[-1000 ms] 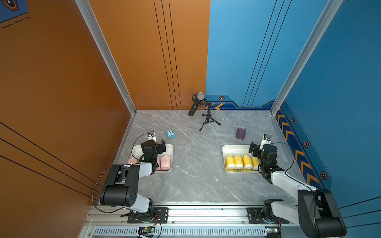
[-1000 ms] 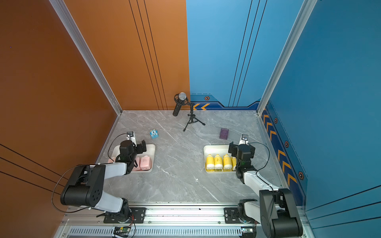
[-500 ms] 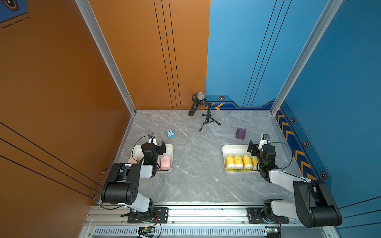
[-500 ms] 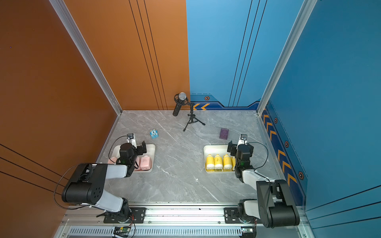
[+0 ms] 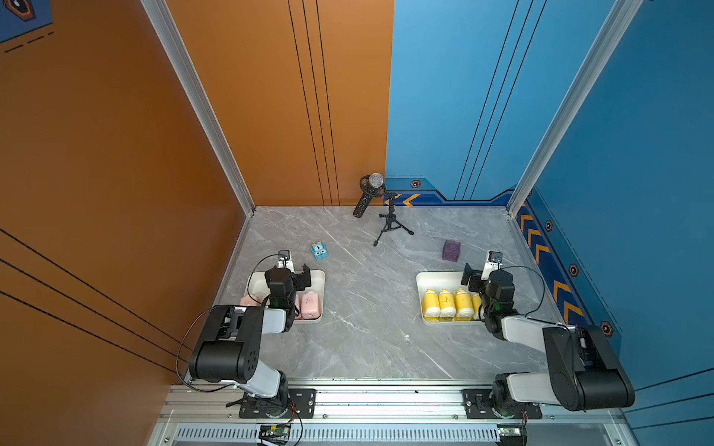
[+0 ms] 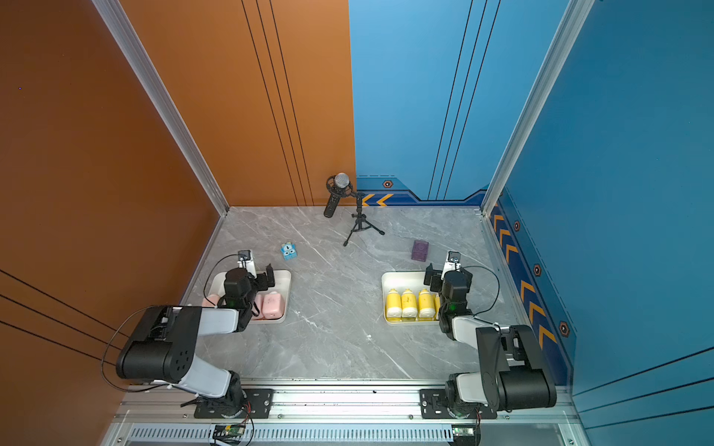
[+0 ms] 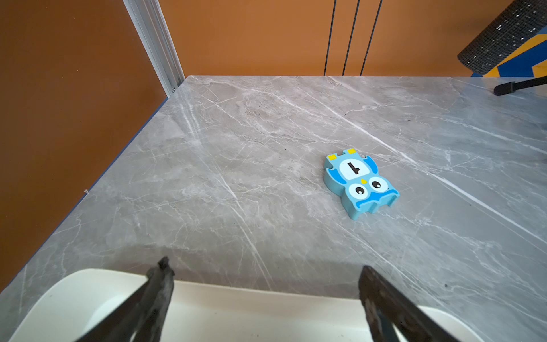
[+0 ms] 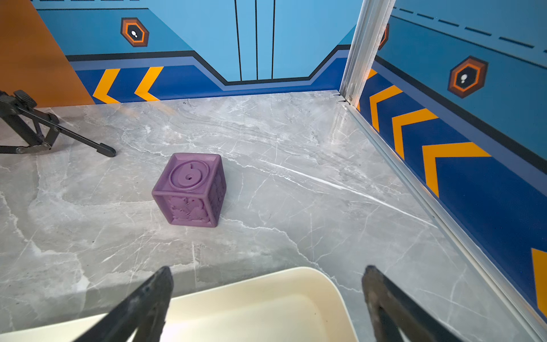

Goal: Place the pencil sharpeners by color into the storage box
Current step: Reset both arms

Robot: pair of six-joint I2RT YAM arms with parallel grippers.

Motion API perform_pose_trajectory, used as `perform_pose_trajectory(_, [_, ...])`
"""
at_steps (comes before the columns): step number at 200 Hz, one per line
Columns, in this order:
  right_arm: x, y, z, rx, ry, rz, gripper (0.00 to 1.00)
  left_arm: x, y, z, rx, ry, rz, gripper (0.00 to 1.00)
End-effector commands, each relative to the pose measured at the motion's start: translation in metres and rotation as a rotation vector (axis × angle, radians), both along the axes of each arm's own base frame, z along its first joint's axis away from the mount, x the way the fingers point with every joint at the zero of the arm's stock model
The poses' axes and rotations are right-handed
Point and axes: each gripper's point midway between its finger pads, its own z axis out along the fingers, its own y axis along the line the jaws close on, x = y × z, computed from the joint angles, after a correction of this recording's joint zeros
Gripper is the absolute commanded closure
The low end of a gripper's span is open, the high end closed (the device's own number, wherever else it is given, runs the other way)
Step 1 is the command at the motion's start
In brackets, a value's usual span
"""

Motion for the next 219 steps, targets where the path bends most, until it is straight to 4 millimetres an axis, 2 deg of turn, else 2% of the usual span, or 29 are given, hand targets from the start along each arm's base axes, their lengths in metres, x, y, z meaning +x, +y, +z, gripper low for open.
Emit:
perform_pose_trajectory(1, [0.003,0.0,-0.004,-0.012,-0.012,0.009,0.0,0.001,-0.007,-0.003,0.006,0.007,-0.033,0.02])
perform_pose_trajectory(41, [0.009,0.006,-0.017,-0.04,0.02,0.03,0.0,0.001,-0.008,-0.003,0.005,0.007,-0.04,0.02])
perform_pose_trajectory(219, [0.005,0.011,-0.011,-0.061,-0.01,0.039,0.0,0.002,-0.011,-0.004,0.009,0.009,-0.053,0.02])
